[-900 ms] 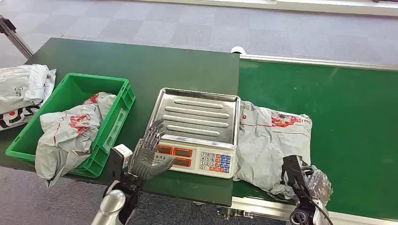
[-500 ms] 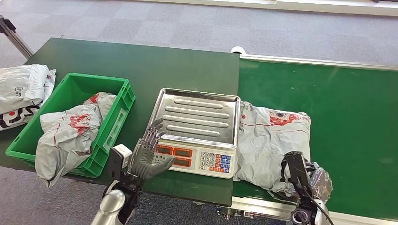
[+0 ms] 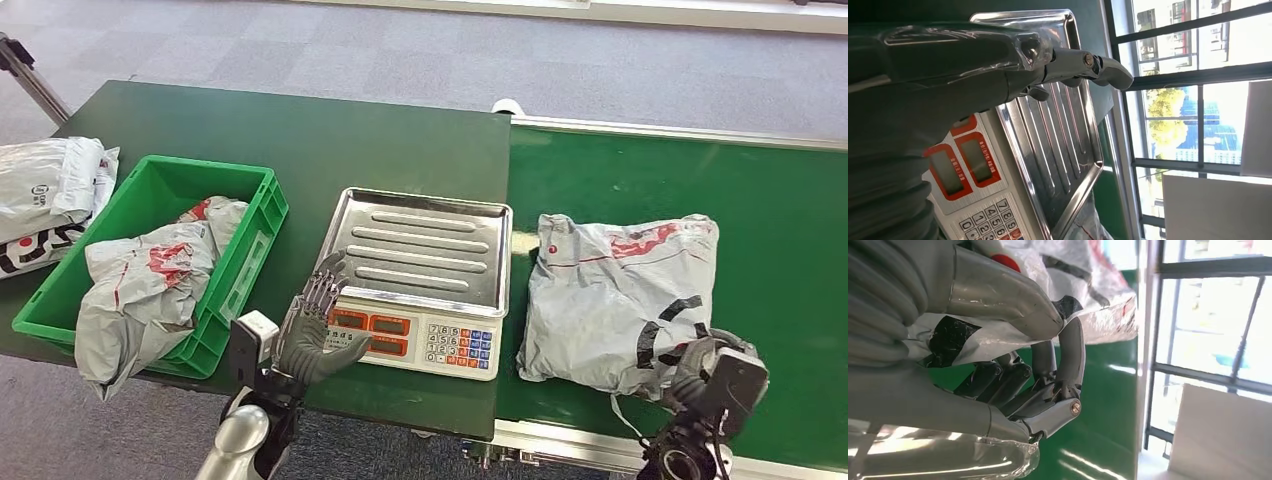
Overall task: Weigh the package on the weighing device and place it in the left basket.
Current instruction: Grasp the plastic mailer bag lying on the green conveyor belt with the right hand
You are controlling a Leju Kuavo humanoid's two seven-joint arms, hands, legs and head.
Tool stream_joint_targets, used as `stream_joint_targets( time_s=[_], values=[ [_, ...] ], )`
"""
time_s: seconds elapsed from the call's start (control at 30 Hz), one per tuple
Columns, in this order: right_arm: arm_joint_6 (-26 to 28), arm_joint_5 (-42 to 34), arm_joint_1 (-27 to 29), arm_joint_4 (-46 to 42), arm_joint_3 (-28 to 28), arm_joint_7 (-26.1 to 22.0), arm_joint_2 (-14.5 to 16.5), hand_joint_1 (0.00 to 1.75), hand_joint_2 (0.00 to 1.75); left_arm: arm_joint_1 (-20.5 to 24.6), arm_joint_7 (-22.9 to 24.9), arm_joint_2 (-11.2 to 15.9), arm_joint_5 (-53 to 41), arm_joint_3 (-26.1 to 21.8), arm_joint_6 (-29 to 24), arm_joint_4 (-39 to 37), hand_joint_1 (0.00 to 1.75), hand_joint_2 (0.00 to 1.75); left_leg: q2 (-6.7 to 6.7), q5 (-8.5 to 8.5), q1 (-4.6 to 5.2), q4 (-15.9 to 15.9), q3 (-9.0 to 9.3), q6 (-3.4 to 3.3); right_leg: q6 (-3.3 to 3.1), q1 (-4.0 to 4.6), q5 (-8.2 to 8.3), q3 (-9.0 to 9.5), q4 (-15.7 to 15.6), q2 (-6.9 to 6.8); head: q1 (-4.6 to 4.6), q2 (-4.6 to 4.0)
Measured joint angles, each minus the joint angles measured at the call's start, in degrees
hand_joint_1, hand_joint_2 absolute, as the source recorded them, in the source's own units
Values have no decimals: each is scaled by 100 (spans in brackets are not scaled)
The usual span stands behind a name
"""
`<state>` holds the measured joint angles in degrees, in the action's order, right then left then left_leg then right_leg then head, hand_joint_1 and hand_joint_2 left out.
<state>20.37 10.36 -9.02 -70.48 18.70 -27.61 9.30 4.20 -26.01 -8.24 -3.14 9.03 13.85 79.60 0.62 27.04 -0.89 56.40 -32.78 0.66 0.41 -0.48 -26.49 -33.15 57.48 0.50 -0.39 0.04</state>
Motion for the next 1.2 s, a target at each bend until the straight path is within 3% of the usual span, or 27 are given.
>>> stream_joint_targets(
  time_s=[0.17, 0.3, 0.5, 0.77, 0.87, 1.03, 1.2],
  values=[
    [-678, -1909, 159, -620, 140, -230, 177, 175, 175, 75, -110, 0, 30, 19, -68, -91, 0, 175, 0, 0, 0, 0, 1, 0, 0, 0, 0, 0, 0, 0, -1, 0],
    [-555, -2542, 266, -1088, 205, -511, 293, 175, 175, 105, -124, 2, 33, 21, -93, -103, 0, 175, 0, 0, 0, 0, 2, 0, 0, 0, 0, 0, 0, 0, 0, 0],
    [-29, -2689, 451, -1951, 255, -1029, 445, 175, 175, 176, -138, 18, 52, 23, -183, -91, 0, 175, -2, 0, 0, 0, 1, 0, 0, 0, 0, 1, 0, 2, 0, 0],
    [-280, -2773, 554, -2462, 6, -1098, 451, 175, 175, 154, -310, 81, 59, 15, -410, 165, 0, 175, -1, 0, 0, 0, 1, 0, 0, 0, 0, 3, 0, 1, 0, 0],
    [-601, -2883, 577, -2525, -88, -1110, 444, 175, 175, 126, -373, 96, 109, 12, -456, 231, 0, 175, -3, 0, 0, 0, 1, 0, 0, 1, 0, 4, 0, 2, 0, 0],
    [-1606, -2748, 568, -2760, -436, -1207, 444, 175, 175, 23, -624, 114, 219, -26, -573, 399, 0, 175, -1, 0, 0, 0, -1, 0, 0, 1, 0, 3, 0, 1, 0, 0],
    [-1855, -2510, 400, -3010, -837, -1225, 447, 175, 175, -12, -762, 111, 229, -79, -633, 544, 0, 175, -1, -1, -1, 0, 1, 0, 0, 1, 0, 4, 0, -1, 0, 0]
  ],
)
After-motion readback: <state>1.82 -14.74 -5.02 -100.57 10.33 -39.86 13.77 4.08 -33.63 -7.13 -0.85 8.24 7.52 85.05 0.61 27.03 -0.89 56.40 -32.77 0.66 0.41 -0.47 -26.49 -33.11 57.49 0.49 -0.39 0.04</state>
